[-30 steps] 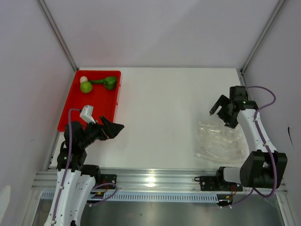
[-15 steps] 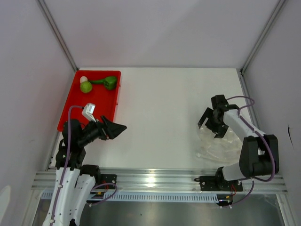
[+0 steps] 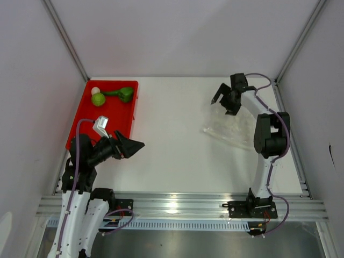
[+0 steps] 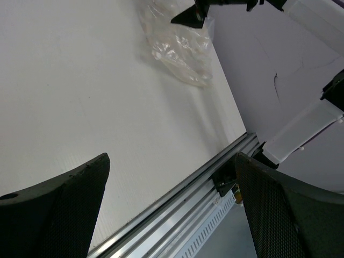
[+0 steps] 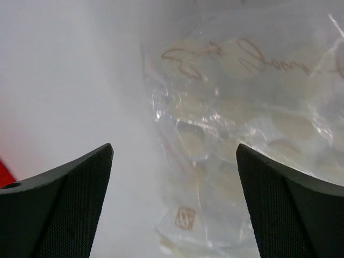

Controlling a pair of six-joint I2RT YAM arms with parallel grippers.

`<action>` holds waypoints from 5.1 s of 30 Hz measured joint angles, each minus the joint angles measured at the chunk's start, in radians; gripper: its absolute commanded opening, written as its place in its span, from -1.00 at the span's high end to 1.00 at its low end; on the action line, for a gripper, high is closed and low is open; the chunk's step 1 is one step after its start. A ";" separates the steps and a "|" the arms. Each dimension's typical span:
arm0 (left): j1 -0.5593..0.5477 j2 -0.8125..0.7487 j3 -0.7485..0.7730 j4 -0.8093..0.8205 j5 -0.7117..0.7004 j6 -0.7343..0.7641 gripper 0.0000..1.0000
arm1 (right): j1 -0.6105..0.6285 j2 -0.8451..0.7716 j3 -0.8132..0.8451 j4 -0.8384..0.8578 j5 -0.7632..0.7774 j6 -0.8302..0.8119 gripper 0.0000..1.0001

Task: Place the food in the zip-top bag and seal the zipper
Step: Move the zipper food storage bag to the center of the board, then pick up the zipper food storage bag at the center of the board, then open the zipper of the food storage bag.

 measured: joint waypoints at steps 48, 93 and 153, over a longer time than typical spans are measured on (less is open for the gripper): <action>-0.002 0.029 0.007 0.003 -0.010 -0.019 -0.97 | 0.439 -0.169 -0.512 0.374 1.026 -0.874 0.47; -0.595 0.443 0.088 0.254 -0.486 -0.080 -0.83 | 0.777 -0.423 -0.085 -0.186 0.225 -0.025 1.00; -0.744 0.444 0.145 0.194 -0.719 0.005 0.99 | 0.805 -0.645 -0.320 0.003 0.317 0.068 0.47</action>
